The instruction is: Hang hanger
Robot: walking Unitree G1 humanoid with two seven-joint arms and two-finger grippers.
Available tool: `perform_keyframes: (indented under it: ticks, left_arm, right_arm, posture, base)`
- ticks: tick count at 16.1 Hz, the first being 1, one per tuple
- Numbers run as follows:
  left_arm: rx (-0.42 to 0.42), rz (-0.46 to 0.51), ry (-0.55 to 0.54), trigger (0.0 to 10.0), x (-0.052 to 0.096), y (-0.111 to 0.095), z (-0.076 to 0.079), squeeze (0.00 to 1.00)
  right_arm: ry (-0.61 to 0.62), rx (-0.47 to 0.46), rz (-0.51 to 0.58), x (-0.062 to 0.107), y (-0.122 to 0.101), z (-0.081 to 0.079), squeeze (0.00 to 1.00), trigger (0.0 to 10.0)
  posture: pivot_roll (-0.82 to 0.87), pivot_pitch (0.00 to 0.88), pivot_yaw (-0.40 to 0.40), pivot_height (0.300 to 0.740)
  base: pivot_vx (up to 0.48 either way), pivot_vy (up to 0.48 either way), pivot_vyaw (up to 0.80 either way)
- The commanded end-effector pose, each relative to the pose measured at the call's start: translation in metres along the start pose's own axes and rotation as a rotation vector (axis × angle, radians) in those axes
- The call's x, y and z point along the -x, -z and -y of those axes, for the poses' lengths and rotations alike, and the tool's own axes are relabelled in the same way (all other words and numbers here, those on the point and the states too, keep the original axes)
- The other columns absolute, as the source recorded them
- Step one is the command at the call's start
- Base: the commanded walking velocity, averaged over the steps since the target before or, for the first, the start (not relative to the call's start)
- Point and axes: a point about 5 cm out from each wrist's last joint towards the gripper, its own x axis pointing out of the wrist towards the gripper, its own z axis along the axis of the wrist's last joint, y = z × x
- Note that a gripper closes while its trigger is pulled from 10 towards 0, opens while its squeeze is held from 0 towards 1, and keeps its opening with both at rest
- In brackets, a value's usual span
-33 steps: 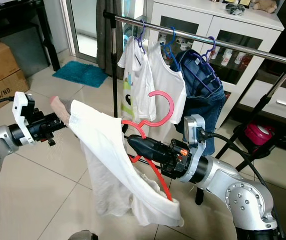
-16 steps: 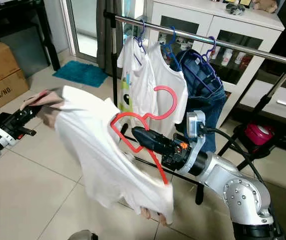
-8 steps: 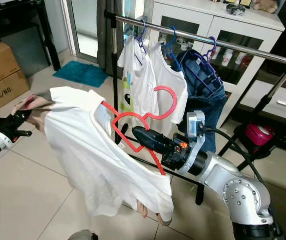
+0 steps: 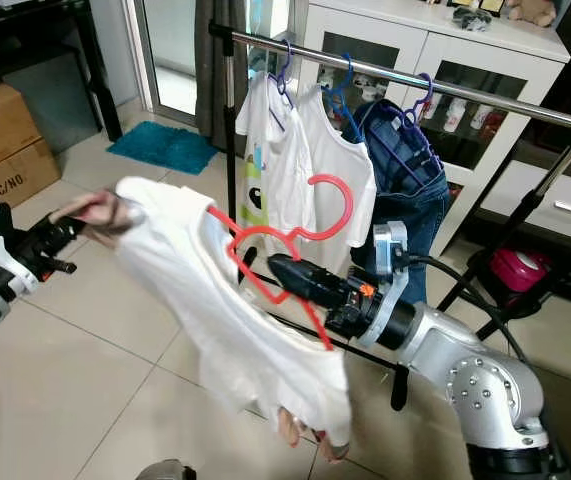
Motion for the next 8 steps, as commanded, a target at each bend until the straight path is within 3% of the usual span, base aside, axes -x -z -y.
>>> perform_keyframes:
  ticks: [1,3,5,8]
  left_arm:
    - [-0.013,-0.035,0.013,10.0,0.002,0.004,0.003,1.0]
    - [-0.001,-0.069,-0.008,10.0,0.009,0.011,0.0,1.0]
    - [0.017,-0.101,-0.019,10.0,0.016,0.019,0.0,1.0]
    - [0.002,-0.133,0.003,10.0,0.016,0.026,0.016,1.0]
  right_arm:
    - [0.085,0.058,0.002,0.005,-0.009,0.009,0.0,10.0]
    - [0.172,0.084,0.022,0.013,-0.016,0.019,0.0,10.0]
    - [0.172,0.078,0.026,0.017,-0.019,0.019,0.0,10.0]
    - [0.202,0.097,-0.001,0.017,-0.012,0.021,0.0,10.0]
  posture:
    - [0.0,0.0,-0.037,0.74]
    - [0.0,0.0,-0.044,0.74]
    - [0.0,0.0,-0.049,0.74]
    - [0.0,0.0,-0.053,0.74]
  base:
    - [0.0,0.0,0.0]
    - [0.0,0.0,0.0]
    - [0.0,0.0,0.0]
    - [0.0,0.0,0.0]
